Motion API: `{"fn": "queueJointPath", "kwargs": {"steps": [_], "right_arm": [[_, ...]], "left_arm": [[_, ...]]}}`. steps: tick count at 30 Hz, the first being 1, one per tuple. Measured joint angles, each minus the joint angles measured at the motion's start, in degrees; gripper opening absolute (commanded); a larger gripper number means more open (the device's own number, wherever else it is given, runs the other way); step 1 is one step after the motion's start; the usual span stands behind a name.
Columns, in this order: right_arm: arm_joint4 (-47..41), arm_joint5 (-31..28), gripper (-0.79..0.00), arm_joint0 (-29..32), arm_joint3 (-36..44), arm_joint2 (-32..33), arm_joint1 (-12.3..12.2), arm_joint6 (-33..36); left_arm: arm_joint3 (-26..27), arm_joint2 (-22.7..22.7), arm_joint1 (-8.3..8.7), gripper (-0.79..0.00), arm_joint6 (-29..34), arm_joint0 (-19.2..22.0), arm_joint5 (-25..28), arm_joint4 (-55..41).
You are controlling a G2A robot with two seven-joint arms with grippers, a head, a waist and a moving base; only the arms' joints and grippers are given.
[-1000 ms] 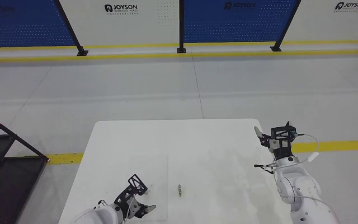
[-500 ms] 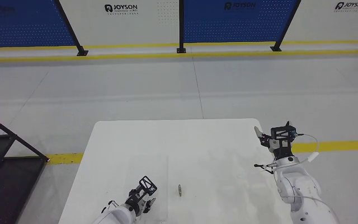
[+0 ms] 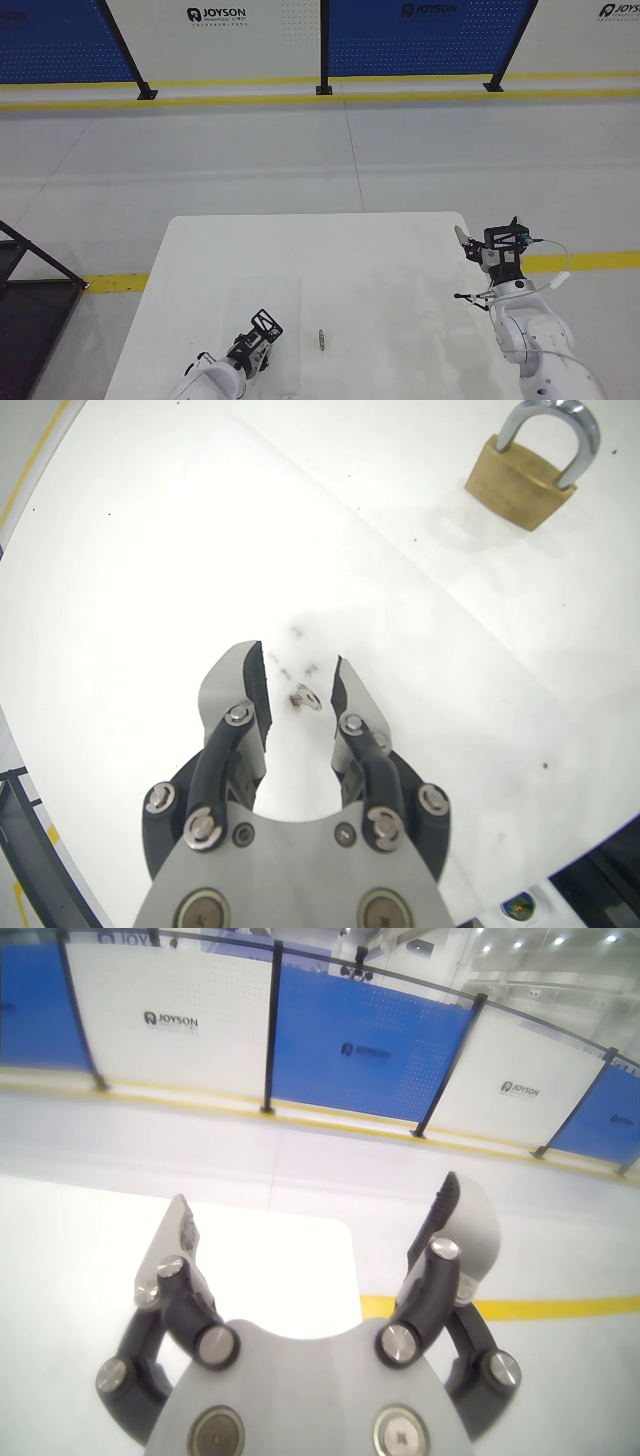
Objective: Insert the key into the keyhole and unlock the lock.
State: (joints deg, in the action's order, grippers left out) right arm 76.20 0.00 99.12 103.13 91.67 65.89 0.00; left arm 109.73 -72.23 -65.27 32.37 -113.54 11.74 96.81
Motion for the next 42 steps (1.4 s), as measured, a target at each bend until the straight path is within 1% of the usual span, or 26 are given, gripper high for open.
{"fn": "queueJointPath", "kwargs": {"steps": [3, 7, 10, 15, 18, 22, 25, 29, 30, 32, 33, 42], "right_arm": [[0.00, 0.00, 0.000, 0.00, 0.00, 0.00, 0.00, 0.00], [0.00, 0.00, 0.000, 0.00, 0.00, 0.00, 0.00, 0.00], [0.00, 0.00, 0.000, 0.00, 0.00, 0.00, 0.00, 0.00], [0.00, 0.00, 0.000, 0.00, 0.00, 0.00, 0.00, 0.00], [0.00, 0.00, 0.000, 0.00, 0.00, 0.00, 0.00, 0.00], [0.00, 0.00, 0.000, 0.00, 0.00, 0.00, 0.00, 0.00], [0.00, 0.00, 0.000, 0.00, 0.00, 0.00, 0.00, 0.00], [0.00, 0.00, 0.000, 0.00, 0.00, 0.00, 0.00, 0.00], [0.00, 0.00, 0.000, 0.00, 0.00, 0.00, 0.00, 0.00], [0.00, 0.00, 0.000, 0.00, 0.00, 0.00, 0.00, 0.00], [0.00, 0.00, 0.000, 0.00, 0.00, 0.00, 0.00, 0.00], [0.00, 0.00, 0.000, 0.00, 0.00, 0.00, 0.00, 0.00]], "left_arm": [[0.02, 0.22, 0.05, -0.517, -0.17, -0.17, -0.02, 0.74], [0.05, 0.26, 0.15, -0.499, -0.36, -0.41, 0.20, 1.42], [0.17, 0.14, 0.24, -0.499, -0.38, -0.55, 0.43, 1.81], [0.06, -0.01, 0.35, -0.523, -0.66, -0.76, 0.68, 2.16], [-0.06, -0.02, 0.40, -0.551, -0.82, -0.82, 0.74, 2.42], [0.13, -0.04, 0.47, -0.616, -0.92, -0.95, 0.77, 2.85], [0.44, -0.13, 0.53, -0.616, -0.96, -1.11, 0.91, 2.87], [0.63, -0.39, 0.59, -0.634, -0.61, -1.09, 1.07, 2.68], [0.68, -0.42, 0.61, -0.650, -0.53, -1.04, 1.15, 2.61], [0.77, -0.44, 0.63, -0.711, -0.46, -0.97, 1.30, 2.60], [0.83, -0.44, 0.64, -0.785, -0.43, -0.94, 1.34, 2.58], [2.16, -1.26, 0.78, -0.785, -0.68, -1.08, 1.74, 1.34]]}}
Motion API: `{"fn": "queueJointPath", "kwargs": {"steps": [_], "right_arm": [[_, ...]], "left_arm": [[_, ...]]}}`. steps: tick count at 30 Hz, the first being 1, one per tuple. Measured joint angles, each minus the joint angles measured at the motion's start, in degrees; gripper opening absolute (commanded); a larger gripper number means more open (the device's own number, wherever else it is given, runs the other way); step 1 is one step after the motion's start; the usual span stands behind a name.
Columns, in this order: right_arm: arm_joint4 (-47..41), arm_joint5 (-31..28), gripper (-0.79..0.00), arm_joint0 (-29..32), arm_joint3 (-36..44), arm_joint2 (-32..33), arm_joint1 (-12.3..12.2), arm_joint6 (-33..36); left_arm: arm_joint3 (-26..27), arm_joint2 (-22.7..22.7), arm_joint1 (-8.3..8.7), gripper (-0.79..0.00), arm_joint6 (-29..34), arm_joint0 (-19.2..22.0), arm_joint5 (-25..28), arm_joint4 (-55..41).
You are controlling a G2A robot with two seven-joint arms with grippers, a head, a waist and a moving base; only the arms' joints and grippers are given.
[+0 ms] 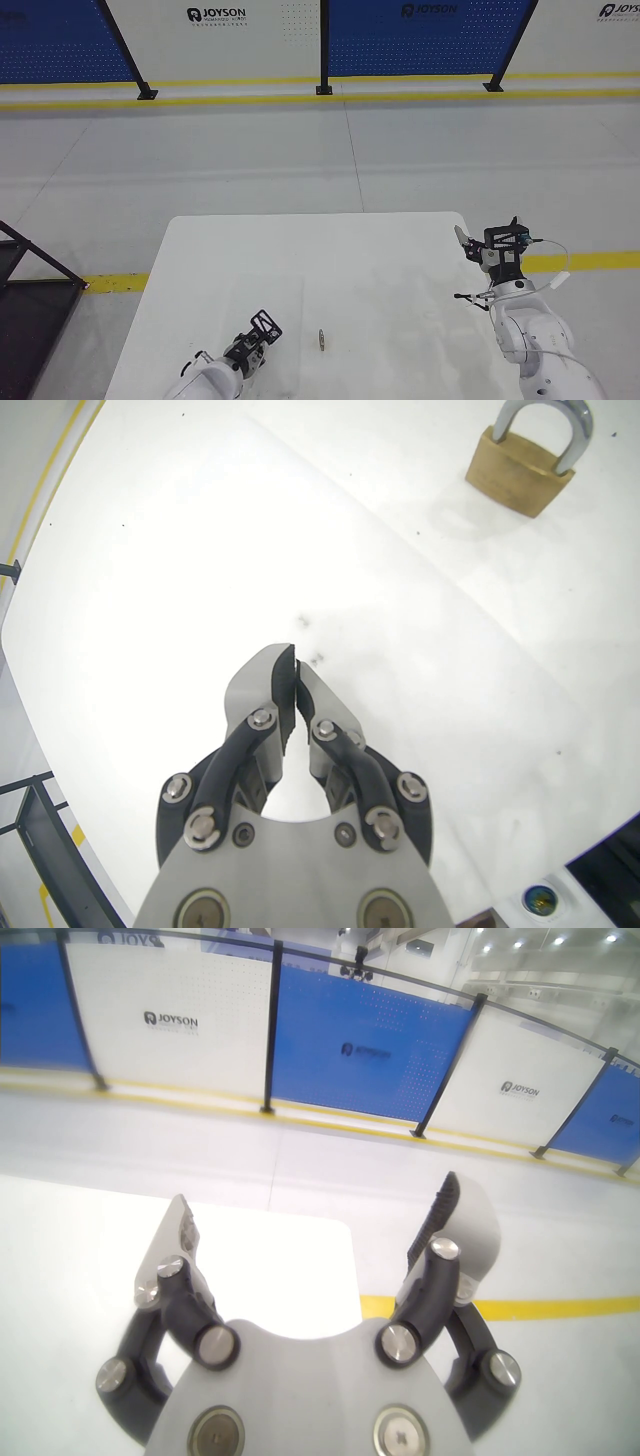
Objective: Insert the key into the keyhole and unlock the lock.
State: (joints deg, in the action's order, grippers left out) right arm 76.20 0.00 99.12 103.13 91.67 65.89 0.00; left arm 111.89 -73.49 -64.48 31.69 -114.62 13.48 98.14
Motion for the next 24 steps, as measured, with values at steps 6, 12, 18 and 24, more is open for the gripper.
{"fn": "queueJointPath", "kwargs": {"steps": [6, 12, 18, 24], "right_arm": [[0.00, 0.00, 0.000, 0.00, 0.00, 0.00, 0.00, 0.00], [0.00, 0.00, 0.000, 0.00, 0.00, 0.00, 0.00, 0.00], [0.00, 0.00, 0.000, 0.00, 0.00, 0.00, 0.00, 0.00], [0.00, 0.00, 0.000, 0.00, 0.00, 0.00, 0.00, 0.00]], "left_arm": [[2.80, -1.97, 0.29, -0.785, -1.01, -1.74, 1.08, -2.75], [4.57, -4.39, 0.55, -0.785, -2.85, -3.74, 1.14, -5.71], [4.72, -6.85, 0.65, -0.785, -4.52, -5.21, 1.51, -12.26], [3.75, -9.85, 0.80, -0.785, -5.57, -5.47, 3.40, -20.39]]}}
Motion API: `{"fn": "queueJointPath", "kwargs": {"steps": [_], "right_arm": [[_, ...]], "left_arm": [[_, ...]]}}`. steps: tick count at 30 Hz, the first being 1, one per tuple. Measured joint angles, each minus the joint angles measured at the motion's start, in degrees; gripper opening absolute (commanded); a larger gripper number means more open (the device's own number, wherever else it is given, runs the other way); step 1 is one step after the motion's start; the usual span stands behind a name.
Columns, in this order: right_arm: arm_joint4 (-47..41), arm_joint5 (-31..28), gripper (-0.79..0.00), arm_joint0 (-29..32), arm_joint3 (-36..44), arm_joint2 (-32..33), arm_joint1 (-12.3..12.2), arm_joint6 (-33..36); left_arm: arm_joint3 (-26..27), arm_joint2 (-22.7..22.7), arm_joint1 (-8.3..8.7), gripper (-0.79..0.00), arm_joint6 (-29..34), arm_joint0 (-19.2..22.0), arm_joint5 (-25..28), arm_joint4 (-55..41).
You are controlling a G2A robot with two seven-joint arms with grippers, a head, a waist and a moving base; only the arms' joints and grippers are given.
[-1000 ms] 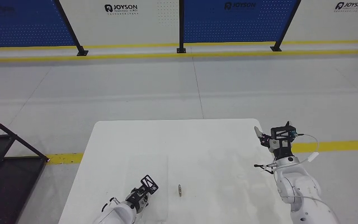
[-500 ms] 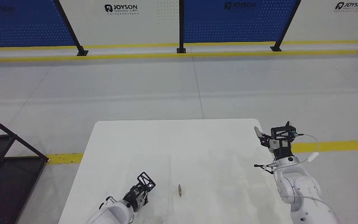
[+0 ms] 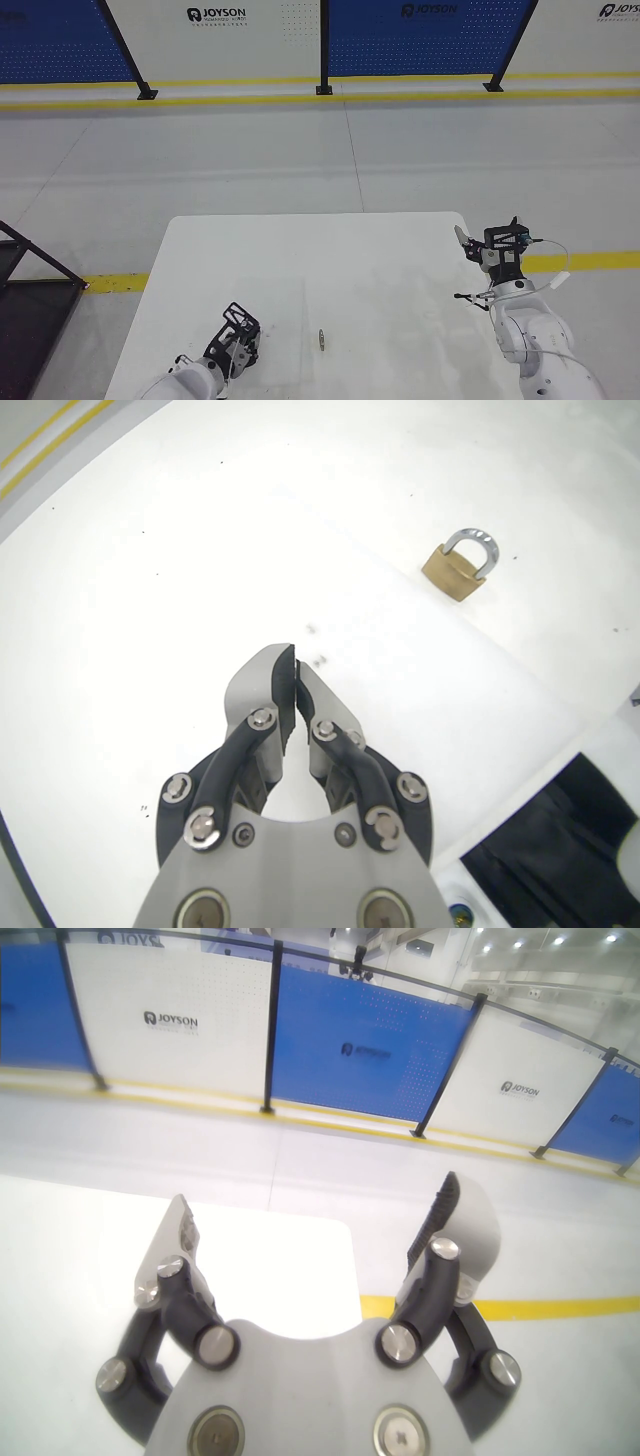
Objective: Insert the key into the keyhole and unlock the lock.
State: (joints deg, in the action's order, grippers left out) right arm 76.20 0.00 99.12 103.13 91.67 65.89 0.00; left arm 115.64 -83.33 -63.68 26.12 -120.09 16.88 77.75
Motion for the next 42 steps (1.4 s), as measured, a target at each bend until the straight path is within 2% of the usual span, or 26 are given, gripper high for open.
{"fn": "queueJointPath", "kwargs": {"steps": [12, 17, 20, 23, 27, 33, 37, 42], "right_arm": [[0.00, 0.00, 0.000, 0.00, 0.00, 0.00, 0.00, 0.00], [0.00, 0.00, 0.000, 0.00, 0.00, 0.00, 0.00, 0.00], [0.00, 0.00, 0.000, 0.00, 0.00, 0.00, 0.00, 0.00], [0.00, 0.00, 0.000, 0.00, 0.00, 0.00, 0.00, 0.00], [0.00, 0.00, 0.000, 0.00, 0.00, 0.00, 0.00, 0.00], [-0.16, -0.61, 0.000, 0.43, -0.45, -0.19, 0.04, 0.32], [2.27, -3.68, 0.000, 3.76, 2.15, -1.84, 0.03, 0.31], [11.48, -9.88, 0.000, 11.12, 8.13, -8.08, -0.15, -0.13]], "left_arm": [[-0.98, -4.64, 0.58, -0.785, 0.28, 0.07, 4.35, -8.91], [-0.67, -6.27, 0.73, -0.785, -3.97, 0.08, 6.59, -11.88], [0.13, -8.53, 0.83, -0.785, -11.58, -0.82, 8.66, -12.42], [0.31, -11.24, 0.94, -0.785, -22.09, -3.16, 12.03, -11.98], [-1.61, -14.68, 1.17, -0.785, -35.57, -5.11, 19.12, -11.74], [-6.34, -17.16, 1.36, -0.785, -54.00, -4.82, 27.46, -7.85], [-9.34, -17.49, 1.31, -0.785, -63.84, -4.28, 28.49, -4.11], [-12.84, -16.72, 1.19, -0.785, -72.66, -3.56, 27.79, -0.55]]}}
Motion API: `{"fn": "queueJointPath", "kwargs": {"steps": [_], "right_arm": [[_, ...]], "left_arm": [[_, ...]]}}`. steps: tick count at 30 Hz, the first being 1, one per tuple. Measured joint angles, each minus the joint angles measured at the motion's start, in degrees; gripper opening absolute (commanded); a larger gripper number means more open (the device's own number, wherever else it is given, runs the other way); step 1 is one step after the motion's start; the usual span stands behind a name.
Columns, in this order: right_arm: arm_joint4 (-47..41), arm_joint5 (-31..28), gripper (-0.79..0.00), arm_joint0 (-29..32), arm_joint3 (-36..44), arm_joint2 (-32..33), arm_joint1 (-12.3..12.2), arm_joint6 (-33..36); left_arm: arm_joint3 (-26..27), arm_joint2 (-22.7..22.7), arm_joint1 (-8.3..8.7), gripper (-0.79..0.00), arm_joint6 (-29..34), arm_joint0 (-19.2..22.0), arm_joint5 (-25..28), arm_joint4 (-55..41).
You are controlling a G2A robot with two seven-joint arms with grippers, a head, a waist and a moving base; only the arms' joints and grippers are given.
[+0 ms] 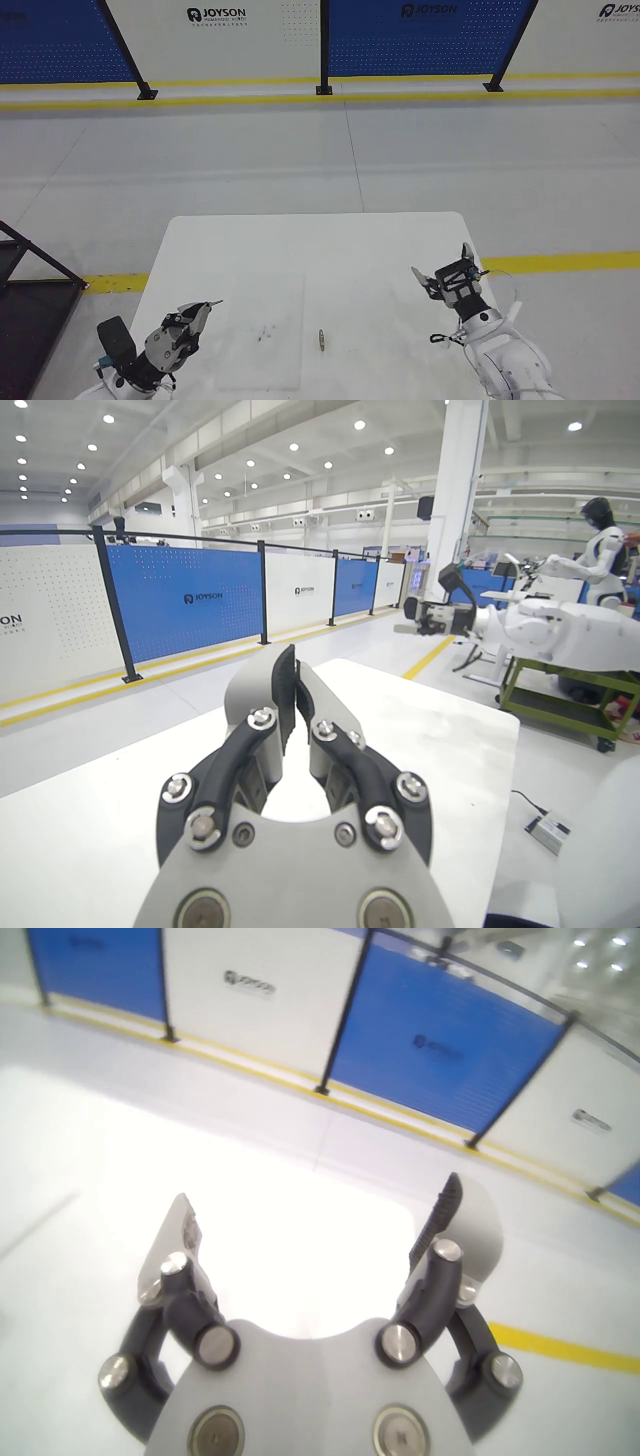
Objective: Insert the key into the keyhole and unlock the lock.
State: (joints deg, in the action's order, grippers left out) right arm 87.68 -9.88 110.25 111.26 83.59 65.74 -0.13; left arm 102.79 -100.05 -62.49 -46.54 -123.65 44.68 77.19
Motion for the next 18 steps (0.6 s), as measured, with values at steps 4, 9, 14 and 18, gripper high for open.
{"fn": "queueJointPath", "kwargs": {"steps": [4, 9, 14, 18], "right_arm": [[6.03, -5.87, 0.000, 2.84, 1.25, -5.89, -0.13, 1.56], [10.58, -8.07, 0.000, 1.94, -1.56, -13.69, 0.29, 3.52], [12.59, -7.63, 0.000, 0.23, -5.03, -20.29, 0.98, 4.20], [10.98, -6.97, 0.000, -2.49, -9.10, -24.63, 1.82, 5.40]], "left_arm": [[-0.23, -0.01, 0.00, -0.785, -0.38, 0.06, -0.09, 0.10], [-0.21, -0.01, 0.00, -0.785, -0.33, 0.05, -0.08, 0.08], [-0.21, -0.01, 0.00, -0.785, -0.34, 0.05, -0.08, 0.08], [-0.21, -0.01, 0.00, -0.785, -0.34, 0.05, -0.08, 0.08]]}}
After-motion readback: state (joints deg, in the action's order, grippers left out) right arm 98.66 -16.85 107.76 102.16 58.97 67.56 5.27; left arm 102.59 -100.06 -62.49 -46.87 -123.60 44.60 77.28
